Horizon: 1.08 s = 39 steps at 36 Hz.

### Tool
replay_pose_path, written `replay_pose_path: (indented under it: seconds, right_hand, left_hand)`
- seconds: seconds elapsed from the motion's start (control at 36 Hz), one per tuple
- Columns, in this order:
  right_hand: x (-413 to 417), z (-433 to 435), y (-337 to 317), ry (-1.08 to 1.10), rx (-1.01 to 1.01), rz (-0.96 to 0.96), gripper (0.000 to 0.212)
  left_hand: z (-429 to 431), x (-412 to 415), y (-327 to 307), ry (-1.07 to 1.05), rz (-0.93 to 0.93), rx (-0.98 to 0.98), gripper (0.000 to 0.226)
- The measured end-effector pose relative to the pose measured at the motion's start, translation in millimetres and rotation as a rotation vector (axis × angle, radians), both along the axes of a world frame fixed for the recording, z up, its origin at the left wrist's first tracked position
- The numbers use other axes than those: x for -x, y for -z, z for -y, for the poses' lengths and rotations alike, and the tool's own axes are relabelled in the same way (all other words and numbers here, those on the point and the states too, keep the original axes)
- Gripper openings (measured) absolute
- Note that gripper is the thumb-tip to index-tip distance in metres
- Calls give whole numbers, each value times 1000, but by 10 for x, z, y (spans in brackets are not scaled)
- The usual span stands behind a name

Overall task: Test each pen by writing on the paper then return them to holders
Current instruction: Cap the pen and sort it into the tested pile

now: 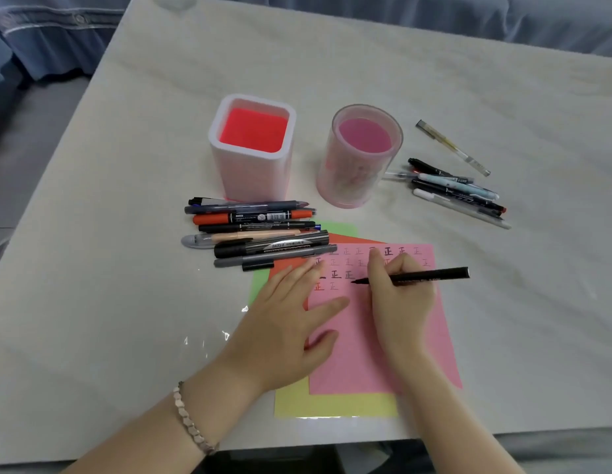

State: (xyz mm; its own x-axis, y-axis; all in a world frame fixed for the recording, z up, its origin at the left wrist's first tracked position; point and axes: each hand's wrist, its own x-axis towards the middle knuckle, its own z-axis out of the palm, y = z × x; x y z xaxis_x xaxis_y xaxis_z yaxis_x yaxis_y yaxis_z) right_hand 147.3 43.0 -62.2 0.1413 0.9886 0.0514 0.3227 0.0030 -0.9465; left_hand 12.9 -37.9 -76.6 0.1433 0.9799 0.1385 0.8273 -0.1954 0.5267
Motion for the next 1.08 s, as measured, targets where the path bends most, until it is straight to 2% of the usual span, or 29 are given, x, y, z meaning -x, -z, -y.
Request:
replay_pose_path:
  seconds: [0.17,0.44,1.08]
  right_hand:
    - [47,34,69,-16,-80,14,35]
    - [80,18,102,-52,-164,54,36]
    - [97,11,124,-99,-194,109,34]
  left_hand:
    - [-4,-1,-18,2,-1,18,40]
    - [3,-11,-21,-3,-17,39,41]
    - [-9,-2,-13,-3,-13,47,40]
